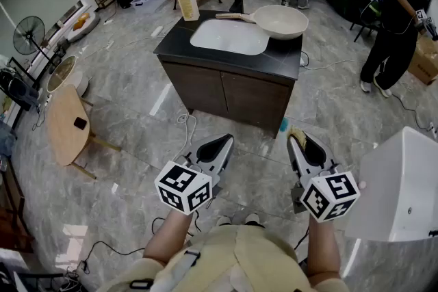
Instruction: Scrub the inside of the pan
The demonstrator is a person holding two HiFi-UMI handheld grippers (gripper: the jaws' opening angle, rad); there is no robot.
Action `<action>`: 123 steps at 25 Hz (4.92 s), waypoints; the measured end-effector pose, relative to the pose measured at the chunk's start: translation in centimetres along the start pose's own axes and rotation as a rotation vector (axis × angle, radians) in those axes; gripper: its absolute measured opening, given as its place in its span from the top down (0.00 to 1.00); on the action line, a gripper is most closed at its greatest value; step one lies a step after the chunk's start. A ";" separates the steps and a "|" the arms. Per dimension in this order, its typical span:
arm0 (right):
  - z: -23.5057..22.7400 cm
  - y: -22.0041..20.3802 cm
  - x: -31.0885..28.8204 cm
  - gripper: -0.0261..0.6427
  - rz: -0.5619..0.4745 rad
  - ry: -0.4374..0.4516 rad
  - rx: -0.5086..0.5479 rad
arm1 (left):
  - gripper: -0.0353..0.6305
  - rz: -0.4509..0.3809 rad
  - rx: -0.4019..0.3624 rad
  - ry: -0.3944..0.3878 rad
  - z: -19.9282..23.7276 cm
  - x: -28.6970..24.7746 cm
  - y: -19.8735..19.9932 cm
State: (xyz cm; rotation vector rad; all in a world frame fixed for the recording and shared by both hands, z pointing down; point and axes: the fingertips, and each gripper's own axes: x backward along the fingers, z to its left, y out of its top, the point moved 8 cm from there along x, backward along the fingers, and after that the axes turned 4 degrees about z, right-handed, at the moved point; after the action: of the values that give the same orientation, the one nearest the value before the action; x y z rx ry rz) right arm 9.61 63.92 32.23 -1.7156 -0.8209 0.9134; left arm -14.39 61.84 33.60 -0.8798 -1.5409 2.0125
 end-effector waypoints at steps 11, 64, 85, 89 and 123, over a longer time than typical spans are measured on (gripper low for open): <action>-4.3 -1.5 0.3 0.80 0.043 0.030 -0.055 | 0.93 0.049 0.008 0.006 -1.4 -3.5 -1.7; -31.0 13.3 -40.9 0.80 0.180 -0.011 0.035 | 0.61 0.476 -0.925 0.049 33.3 -45.0 11.0; -39.2 16.3 -51.8 0.80 0.302 -0.042 0.111 | 0.58 0.731 -1.180 -0.042 43.0 -61.0 11.2; -38.6 16.7 -53.2 0.80 0.305 -0.087 0.099 | 0.58 0.765 -1.241 -0.082 44.5 -61.2 10.6; -44.6 16.4 -64.6 0.80 0.541 -0.246 0.401 | 0.70 0.692 -1.388 -0.222 45.0 -61.4 10.2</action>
State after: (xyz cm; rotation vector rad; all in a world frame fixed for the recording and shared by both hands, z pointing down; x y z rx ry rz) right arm 18.55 -15.39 39.64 -1.5005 -0.2840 1.5623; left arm -4.03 -13.53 44.48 -1.8844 -3.1133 1.0862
